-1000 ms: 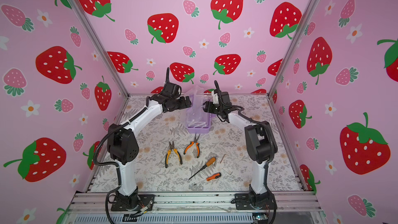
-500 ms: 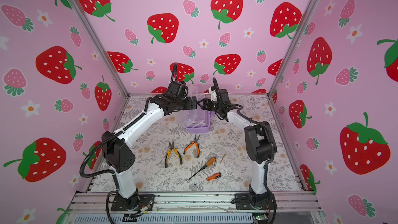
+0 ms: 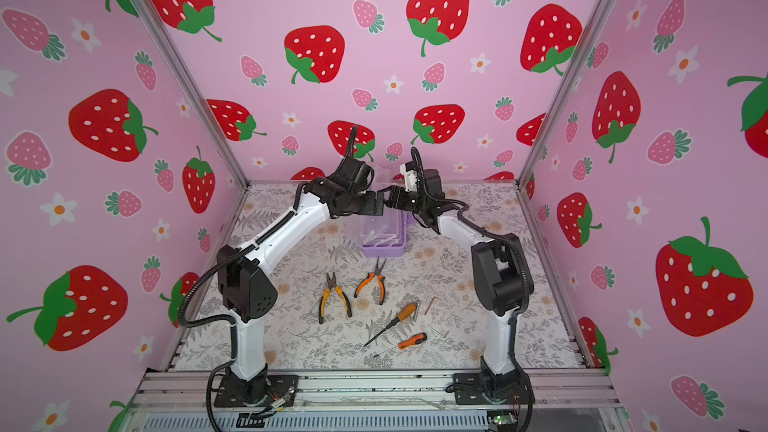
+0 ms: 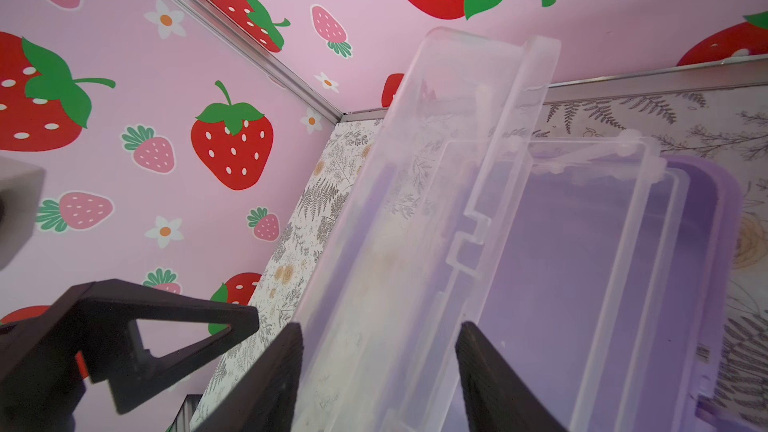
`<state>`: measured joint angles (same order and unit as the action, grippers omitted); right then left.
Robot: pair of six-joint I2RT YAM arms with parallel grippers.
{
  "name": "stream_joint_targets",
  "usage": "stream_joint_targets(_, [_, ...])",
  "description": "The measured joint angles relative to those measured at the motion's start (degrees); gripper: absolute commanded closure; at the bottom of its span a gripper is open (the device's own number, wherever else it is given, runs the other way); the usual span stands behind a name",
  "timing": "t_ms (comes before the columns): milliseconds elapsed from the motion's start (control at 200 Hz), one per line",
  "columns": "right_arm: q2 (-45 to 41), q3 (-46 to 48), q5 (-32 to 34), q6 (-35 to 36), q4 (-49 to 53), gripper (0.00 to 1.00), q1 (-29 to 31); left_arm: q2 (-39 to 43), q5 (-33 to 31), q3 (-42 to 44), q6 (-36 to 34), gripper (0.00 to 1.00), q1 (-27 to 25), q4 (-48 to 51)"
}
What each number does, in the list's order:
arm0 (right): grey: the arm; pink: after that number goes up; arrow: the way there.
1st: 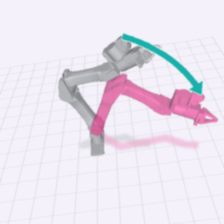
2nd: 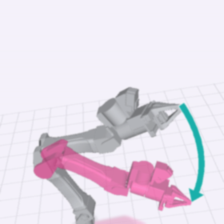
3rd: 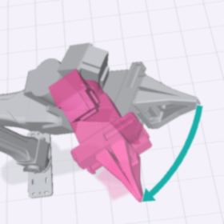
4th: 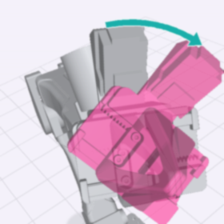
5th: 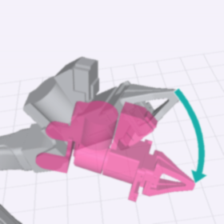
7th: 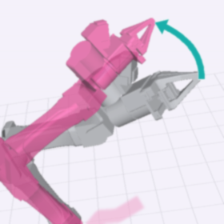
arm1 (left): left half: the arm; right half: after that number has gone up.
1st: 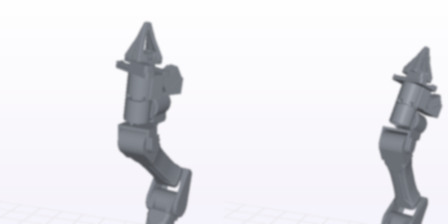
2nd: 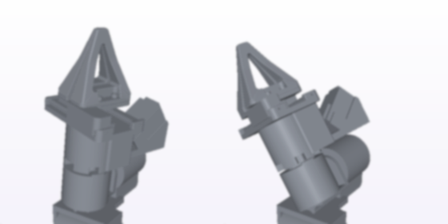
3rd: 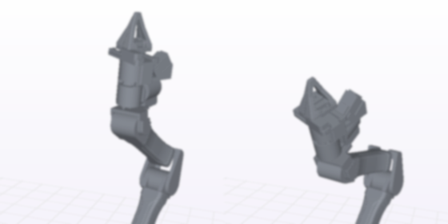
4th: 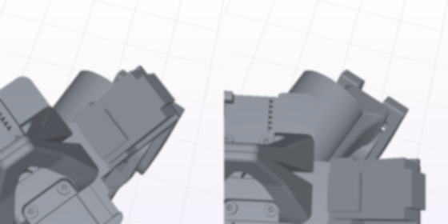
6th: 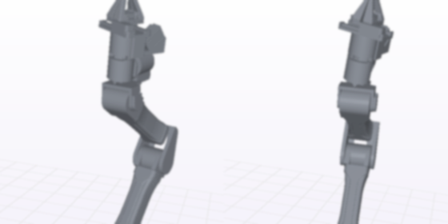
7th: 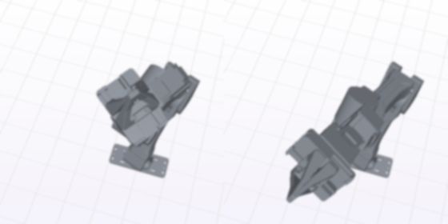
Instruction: Pack the tool kit
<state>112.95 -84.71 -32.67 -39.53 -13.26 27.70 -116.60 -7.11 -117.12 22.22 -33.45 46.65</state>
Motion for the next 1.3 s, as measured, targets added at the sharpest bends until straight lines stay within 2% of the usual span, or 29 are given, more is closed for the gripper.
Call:
stream_joint_targets(395, [1.46, -0.48, -4.63, -4.74, -3.32, 0.44, 0.15, -0.55, -2.54, -1.44, -4.07, 0.01, -4.5, 2.84])
stream_joint_targets(610, [1.53, -0.48, -6.49, -7.43, -5.09, 0.44, 0.13, -1.11, -4.28, -2.56, -5.16, 0.0, -5.07, 3.5])
stream_joint_targets(770, [1.53, -0.46, -7.74, -9.05, -6.32, 0.44, 0.15, -2.1, -7.89, -2.62, -5.99, 0.05, -5.44, 4.07])
stream_joint_targets(955, [1.53, -0.35, -8.63, -10.64, -7.21, 0.44, 0.0, -3.48, -11.85, -3.34, -6.45, 0.25, -5.84, 4.63])
stream_joint_targets(1020, [1.53, 0.04, -8.57, -10.86, -7.76, 0.44, -0.24, -3.41, -13.46, -3.5, -6.4, 0.29, -5.84, 4.57])
stream_joint_targets(1181, [0.48, 3.3, -7.5, -9.55, -8.35, 0.44, -1.95, -2.97, -13.11, -2.99, -6.03, 0.33, -4.9, 2.86])
stream_joint_targets(1301, [-2.45, 6.84, -5.44, -6.86, -7.1, 0.45, -3.21, -0.96, -9.97, -0.37, -5.03, 0.35, -3.19, 0.74])
